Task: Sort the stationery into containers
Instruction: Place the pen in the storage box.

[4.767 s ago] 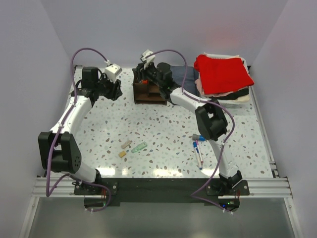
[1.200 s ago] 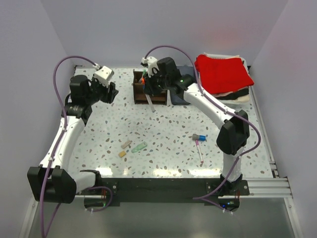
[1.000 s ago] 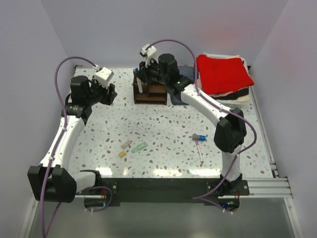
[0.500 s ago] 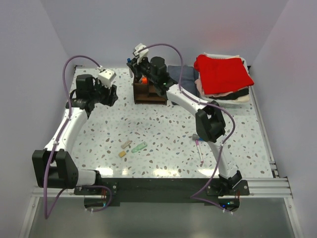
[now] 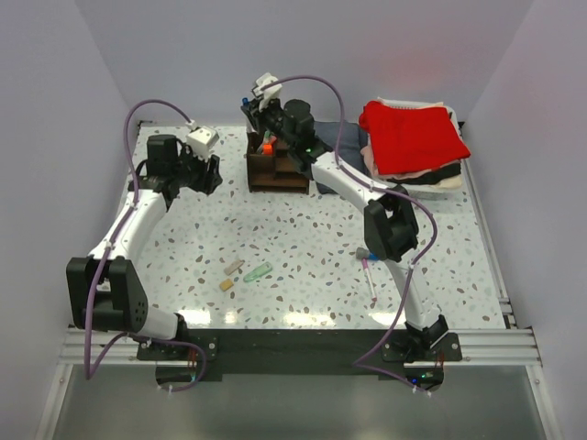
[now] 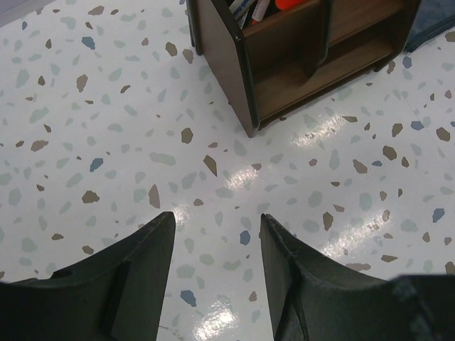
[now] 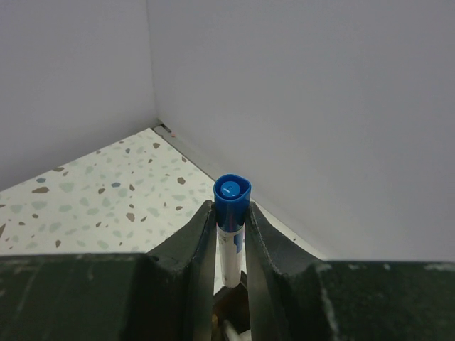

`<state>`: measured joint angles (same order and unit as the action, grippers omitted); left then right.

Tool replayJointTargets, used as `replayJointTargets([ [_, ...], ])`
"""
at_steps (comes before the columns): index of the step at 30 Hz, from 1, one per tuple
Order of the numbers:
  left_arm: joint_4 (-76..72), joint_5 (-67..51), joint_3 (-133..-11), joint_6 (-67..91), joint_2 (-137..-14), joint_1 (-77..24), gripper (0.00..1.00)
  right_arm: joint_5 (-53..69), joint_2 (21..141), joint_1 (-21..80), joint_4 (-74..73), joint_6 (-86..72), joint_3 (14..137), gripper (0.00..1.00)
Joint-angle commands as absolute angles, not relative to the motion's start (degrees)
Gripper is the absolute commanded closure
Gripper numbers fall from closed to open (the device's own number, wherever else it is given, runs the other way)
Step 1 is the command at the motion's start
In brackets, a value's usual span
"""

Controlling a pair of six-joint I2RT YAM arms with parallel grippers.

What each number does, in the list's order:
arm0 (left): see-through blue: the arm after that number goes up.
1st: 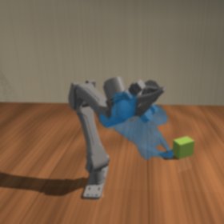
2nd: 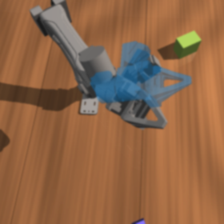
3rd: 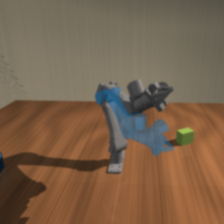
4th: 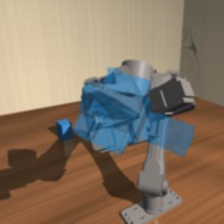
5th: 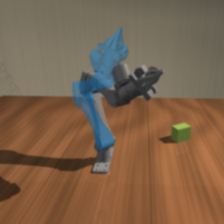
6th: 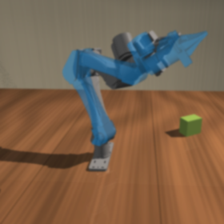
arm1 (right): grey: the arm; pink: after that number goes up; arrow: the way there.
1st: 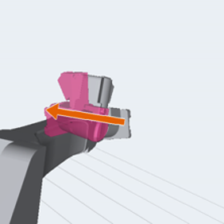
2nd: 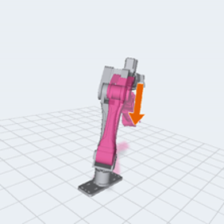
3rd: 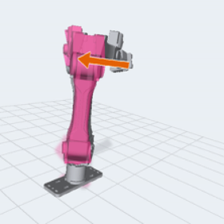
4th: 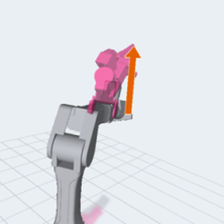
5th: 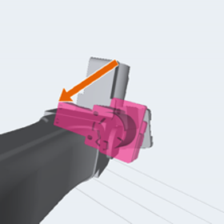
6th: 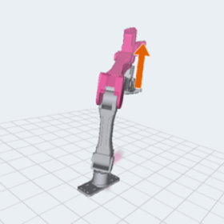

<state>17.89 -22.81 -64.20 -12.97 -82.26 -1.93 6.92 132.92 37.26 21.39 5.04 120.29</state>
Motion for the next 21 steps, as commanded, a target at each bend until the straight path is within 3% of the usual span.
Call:
replayJointTargets([
  [1, 15.3, -24.4, -67.4, -12.5, -82.4, -1.5, 0.44, 4.6, 130.7, 37.0, 22.6, 6.9, 121.4, 1.00],
  [21, 15.6, -23.5, -66.2, -13.4, -82.7, -1.5, 0.44, 4.6, 131.4, 36.8, 22.4, 7.1, 112.8, 1.00],
])
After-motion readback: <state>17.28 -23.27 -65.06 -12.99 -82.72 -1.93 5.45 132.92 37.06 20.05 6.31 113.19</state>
